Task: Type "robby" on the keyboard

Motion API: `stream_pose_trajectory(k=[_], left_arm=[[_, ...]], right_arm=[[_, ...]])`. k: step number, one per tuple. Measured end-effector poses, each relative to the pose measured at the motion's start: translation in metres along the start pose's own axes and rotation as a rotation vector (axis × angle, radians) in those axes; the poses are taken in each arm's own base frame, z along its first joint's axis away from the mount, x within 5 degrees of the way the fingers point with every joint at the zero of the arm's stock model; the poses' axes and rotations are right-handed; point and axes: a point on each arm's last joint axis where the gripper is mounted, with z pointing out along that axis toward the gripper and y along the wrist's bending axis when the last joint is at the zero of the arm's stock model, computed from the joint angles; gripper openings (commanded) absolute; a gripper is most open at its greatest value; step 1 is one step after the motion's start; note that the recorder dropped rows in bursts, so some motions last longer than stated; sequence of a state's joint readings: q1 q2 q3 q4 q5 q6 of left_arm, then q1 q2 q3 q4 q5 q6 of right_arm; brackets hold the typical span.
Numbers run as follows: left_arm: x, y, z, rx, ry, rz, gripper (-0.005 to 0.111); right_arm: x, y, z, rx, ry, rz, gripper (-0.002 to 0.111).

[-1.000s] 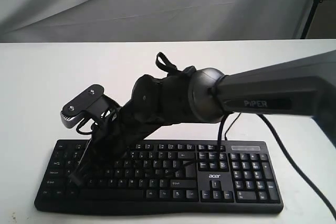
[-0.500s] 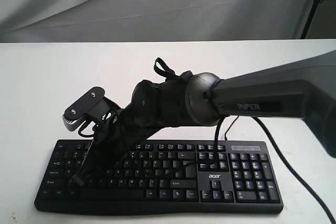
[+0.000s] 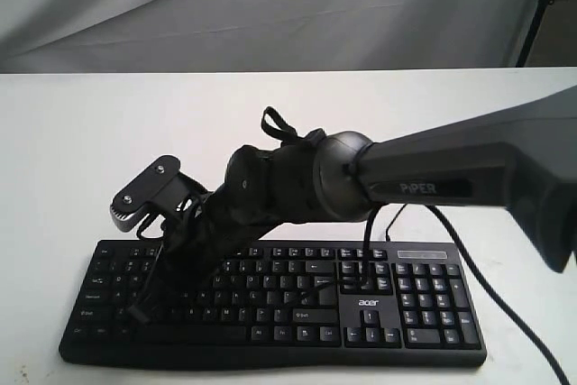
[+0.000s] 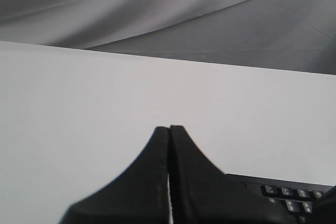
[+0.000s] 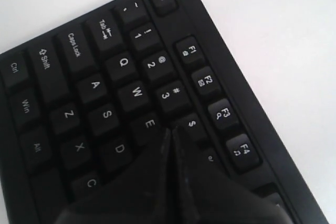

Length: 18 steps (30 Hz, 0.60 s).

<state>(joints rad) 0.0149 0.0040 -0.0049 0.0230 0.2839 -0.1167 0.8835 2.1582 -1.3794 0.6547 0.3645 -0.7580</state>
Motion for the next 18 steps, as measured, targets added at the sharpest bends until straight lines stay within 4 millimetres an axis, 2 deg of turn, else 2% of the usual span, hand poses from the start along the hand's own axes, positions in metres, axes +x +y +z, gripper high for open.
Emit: stream_pose_trajectory(k=[12,18], left_arm=[[0.0,0.0,0.0,0.0,0.0,0.0,0.0],[0.0,0.0,0.0,0.0,0.0,0.0,0.0]], right_arm=[[0.0,-0.001,0.003,0.0,0.001,0.002,0.0],[-0.01,0.003,-0.018,-0.005,-0.011,-0.02,0.0]])
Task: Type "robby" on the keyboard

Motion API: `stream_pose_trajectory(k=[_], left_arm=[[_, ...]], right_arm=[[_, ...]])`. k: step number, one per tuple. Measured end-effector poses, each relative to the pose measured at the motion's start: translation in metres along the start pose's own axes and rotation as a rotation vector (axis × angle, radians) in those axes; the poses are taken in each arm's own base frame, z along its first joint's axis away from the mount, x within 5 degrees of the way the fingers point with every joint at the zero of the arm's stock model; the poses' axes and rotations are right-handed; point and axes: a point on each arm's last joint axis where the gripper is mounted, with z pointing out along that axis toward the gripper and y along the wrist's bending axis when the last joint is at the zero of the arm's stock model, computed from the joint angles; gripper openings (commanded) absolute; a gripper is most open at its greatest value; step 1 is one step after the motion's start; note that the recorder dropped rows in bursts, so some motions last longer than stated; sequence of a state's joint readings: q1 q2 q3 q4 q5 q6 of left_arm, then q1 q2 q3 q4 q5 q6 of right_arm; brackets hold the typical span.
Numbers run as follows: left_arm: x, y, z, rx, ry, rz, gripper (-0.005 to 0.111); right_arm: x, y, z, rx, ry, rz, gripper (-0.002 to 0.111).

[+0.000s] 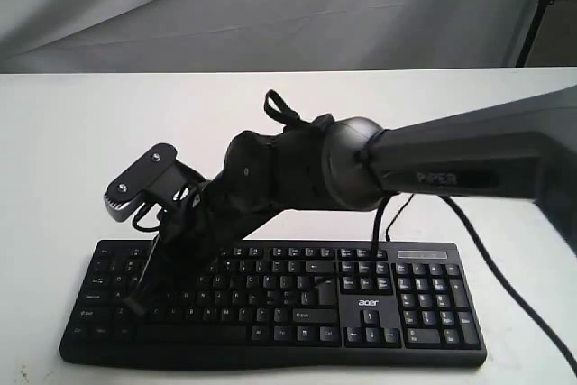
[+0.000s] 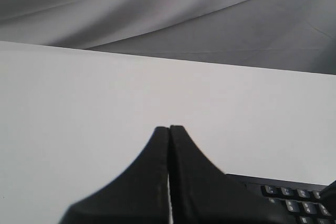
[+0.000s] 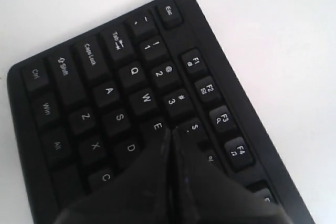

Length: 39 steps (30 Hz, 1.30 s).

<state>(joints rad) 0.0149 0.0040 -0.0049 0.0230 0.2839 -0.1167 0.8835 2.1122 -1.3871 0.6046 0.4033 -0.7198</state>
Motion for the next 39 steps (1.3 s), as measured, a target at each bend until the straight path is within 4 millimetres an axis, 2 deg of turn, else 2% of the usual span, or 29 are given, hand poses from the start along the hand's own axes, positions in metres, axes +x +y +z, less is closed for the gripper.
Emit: stream_pose_trajectory(k=[4,7,16,21,31,39], left_arm=[[0.0,0.0,0.0,0.0,0.0,0.0,0.0],[0.0,0.0,0.0,0.0,0.0,0.0,0.0],[0.0,0.0,0.0,0.0,0.0,0.002,0.0],[0.0,0.0,0.0,0.0,0.0,0.0,0.0],[0.0,0.0,0.0,0.0,0.0,0.0,0.0],[0.0,0.0,0.0,0.0,0.0,0.0,0.0]], right_arm=[[-0.007,-0.002,-0.022,0.008,0.001,-0.006,0.0],[0.0,-0.007,-0.038,0.024,0.009,0.007,0.0],[0.054,-0.013,-0.071,0.108,0.028,0.102,0.0],[0.067,-0.015,-0.069,0.124,0.043,0.117,0.0],[0.072,-0.016,-0.05,0.141,0.044,0.123,0.0],[0.07,-0.018,-0.049,0.164,0.019,0.112,0.0]])
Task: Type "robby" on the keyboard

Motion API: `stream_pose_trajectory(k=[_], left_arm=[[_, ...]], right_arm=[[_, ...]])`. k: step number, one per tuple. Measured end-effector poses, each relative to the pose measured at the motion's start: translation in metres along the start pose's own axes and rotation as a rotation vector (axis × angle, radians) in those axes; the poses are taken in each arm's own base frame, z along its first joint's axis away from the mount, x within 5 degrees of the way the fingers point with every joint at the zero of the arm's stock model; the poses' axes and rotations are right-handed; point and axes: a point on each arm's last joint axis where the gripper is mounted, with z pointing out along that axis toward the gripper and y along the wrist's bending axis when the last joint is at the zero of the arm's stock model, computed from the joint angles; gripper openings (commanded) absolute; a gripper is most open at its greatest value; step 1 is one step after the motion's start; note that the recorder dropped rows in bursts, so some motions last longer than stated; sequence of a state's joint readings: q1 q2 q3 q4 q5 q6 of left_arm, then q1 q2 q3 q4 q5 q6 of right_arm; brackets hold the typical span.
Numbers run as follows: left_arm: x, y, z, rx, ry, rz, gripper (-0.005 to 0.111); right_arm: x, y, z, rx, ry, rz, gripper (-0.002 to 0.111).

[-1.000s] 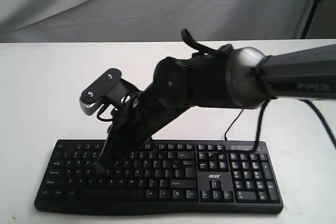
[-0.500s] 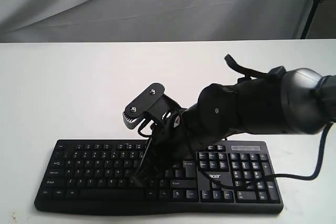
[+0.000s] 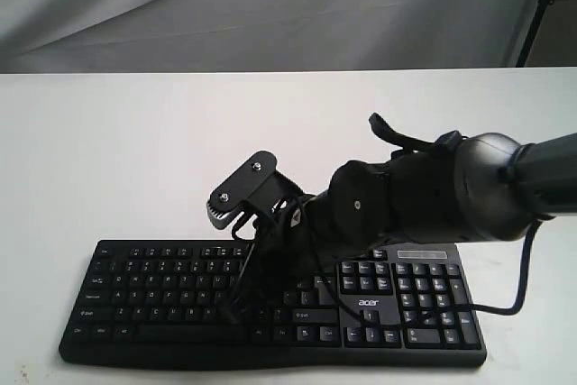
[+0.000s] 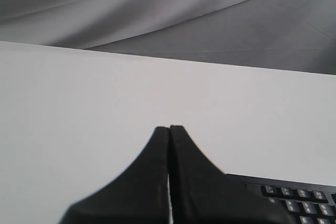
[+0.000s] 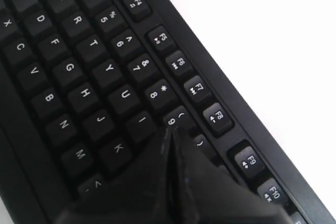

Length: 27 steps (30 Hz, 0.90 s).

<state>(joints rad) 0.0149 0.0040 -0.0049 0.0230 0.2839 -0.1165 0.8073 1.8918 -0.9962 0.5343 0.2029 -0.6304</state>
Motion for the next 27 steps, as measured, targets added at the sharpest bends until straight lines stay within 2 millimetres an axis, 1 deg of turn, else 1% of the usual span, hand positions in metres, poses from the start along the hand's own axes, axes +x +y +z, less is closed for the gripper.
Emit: stream_pose_trajectory(k=[6,12,22,27], left_arm=[[0.0,0.0,0.0,0.0,0.0,0.0,0.0],[0.0,0.0,0.0,0.0,0.0,0.0,0.0],[0.0,0.0,0.0,0.0,0.0,0.0,0.0],[0.0,0.0,0.0,0.0,0.0,0.0,0.0]], right_arm=[[-0.001,-0.001,0.0,0.008,-0.011,-0.004,0.0],[0.003,0.0,0.007,0.008,0.004,-0.005,0.0],[0.003,0.002,0.007,0.005,0.005,-0.008,0.0],[0.006,0.002,0.013,0.003,0.024,-0.006,0.0]])
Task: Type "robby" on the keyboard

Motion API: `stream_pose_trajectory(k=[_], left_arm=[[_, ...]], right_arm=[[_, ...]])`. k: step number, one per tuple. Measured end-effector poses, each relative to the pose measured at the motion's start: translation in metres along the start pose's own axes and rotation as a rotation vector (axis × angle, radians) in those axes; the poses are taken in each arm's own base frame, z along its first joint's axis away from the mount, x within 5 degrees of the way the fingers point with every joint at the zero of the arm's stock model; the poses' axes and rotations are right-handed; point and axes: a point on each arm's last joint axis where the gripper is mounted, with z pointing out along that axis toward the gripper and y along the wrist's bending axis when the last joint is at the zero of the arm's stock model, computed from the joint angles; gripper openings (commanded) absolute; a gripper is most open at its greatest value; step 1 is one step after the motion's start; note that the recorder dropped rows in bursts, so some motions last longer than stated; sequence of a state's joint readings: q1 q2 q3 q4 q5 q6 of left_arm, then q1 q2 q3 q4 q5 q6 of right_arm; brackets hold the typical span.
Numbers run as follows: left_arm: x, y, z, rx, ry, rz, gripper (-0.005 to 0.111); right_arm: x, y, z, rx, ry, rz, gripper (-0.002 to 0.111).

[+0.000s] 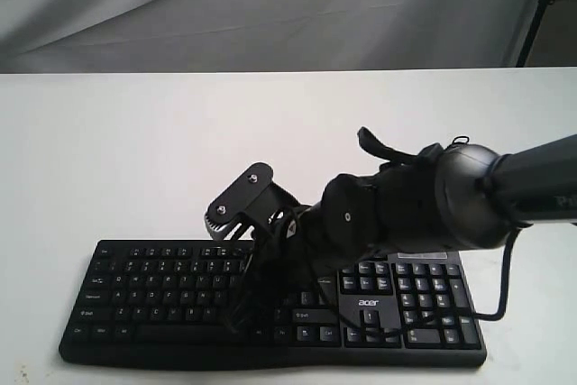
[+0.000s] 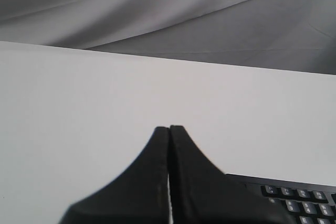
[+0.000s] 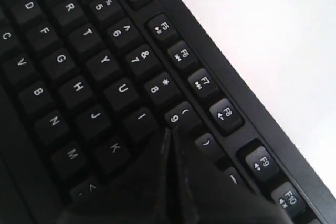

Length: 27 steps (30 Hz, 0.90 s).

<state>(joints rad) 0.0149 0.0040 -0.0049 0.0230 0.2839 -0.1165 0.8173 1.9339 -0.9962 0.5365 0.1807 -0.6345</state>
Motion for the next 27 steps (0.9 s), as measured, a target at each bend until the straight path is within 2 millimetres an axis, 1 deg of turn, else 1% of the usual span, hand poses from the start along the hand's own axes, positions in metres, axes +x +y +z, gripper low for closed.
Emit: stream_pose_trajectory(k=[16,18,20,25,27], left_arm=[[0.0,0.0,0.0,0.0,0.0,0.0,0.0],[0.0,0.0,0.0,0.0,0.0,0.0,0.0],[0.0,0.0,0.0,0.0,0.0,0.0,0.0],[0.0,0.0,0.0,0.0,0.0,0.0,0.0],[0.0,0.0,0.0,0.0,0.0,0.0,0.0]], right_arm=[[0.001,0.0,0.001,0.002,0.001,0.0,0.0],[-0.001,0.0,-0.001,0.003,-0.007,0.0,0.0],[-0.005,0.0,-0.007,0.002,-0.023,-0.002,0.0],[-0.017,0.001,-0.031,0.007,-0.092,-0.013,0.0],[-0.021,0.003,-0.039,-0.01,-0.093,-0.017,0.0]])
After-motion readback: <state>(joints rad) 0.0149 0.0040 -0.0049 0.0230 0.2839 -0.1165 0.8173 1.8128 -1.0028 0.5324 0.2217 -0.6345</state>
